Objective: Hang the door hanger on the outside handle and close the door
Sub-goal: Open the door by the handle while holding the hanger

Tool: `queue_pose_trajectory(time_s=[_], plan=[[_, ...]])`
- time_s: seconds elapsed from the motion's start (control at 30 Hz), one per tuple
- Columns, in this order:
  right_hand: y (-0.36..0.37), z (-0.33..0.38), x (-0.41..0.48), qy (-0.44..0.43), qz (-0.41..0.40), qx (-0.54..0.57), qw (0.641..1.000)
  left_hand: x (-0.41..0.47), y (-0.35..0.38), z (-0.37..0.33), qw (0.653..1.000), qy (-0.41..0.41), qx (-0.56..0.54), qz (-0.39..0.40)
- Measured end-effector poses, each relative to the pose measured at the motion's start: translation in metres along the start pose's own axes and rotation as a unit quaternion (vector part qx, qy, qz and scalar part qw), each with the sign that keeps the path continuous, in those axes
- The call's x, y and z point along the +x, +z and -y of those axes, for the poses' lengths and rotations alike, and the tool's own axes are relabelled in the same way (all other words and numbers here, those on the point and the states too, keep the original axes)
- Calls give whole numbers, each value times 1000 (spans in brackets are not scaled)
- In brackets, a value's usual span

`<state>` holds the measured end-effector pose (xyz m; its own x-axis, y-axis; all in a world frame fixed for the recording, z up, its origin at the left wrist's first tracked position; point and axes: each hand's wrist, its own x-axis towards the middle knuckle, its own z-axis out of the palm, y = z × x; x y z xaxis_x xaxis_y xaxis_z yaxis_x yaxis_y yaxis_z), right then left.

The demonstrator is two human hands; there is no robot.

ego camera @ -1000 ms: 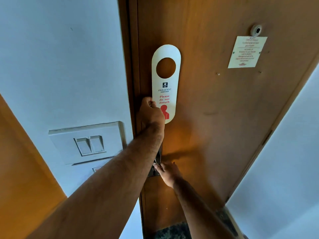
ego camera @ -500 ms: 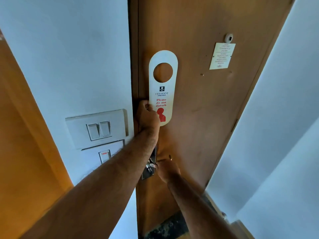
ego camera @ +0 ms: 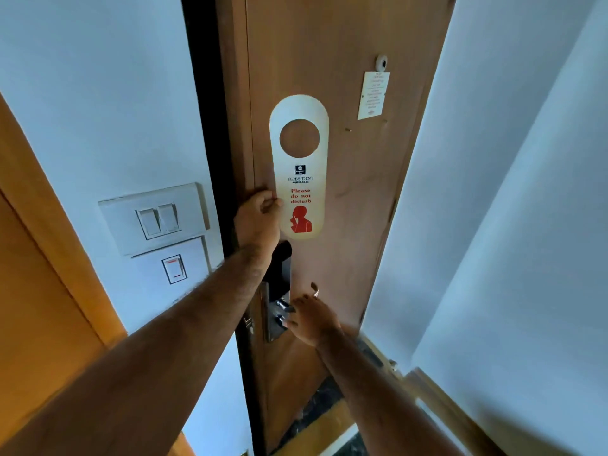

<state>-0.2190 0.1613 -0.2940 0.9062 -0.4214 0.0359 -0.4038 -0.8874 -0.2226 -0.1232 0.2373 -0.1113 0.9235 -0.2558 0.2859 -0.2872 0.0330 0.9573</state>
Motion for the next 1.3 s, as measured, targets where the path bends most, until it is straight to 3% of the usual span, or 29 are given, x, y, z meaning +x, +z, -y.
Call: queue_pose_trajectory(time_s=[0.37,0.63,0.9,1.03,1.1,1.2,1.3], plan=[[-13,13,-64,124,4,-10,992,-49,-33,-5,965,11,-127,231],[-7,11,-114,191,-33,15,981,-50,-63,-7,946,74,-115,292],[-4,-2,-163,229,-7,-3,973,-61,-36,-26,926,79,-107,352],[-1,-1,-199,167,-193,-129,958,-73,-18,-29,914,57,-130,380],[-3,-3,-211,98,-242,-182,948,-81,-8,-30,909,46,-139,391],[-13,-7,-215,1,-198,-288,937,-92,5,-32,903,39,-151,400],[-29,-14,-212,19,-139,-355,924,-104,18,-35,892,36,-163,421]])
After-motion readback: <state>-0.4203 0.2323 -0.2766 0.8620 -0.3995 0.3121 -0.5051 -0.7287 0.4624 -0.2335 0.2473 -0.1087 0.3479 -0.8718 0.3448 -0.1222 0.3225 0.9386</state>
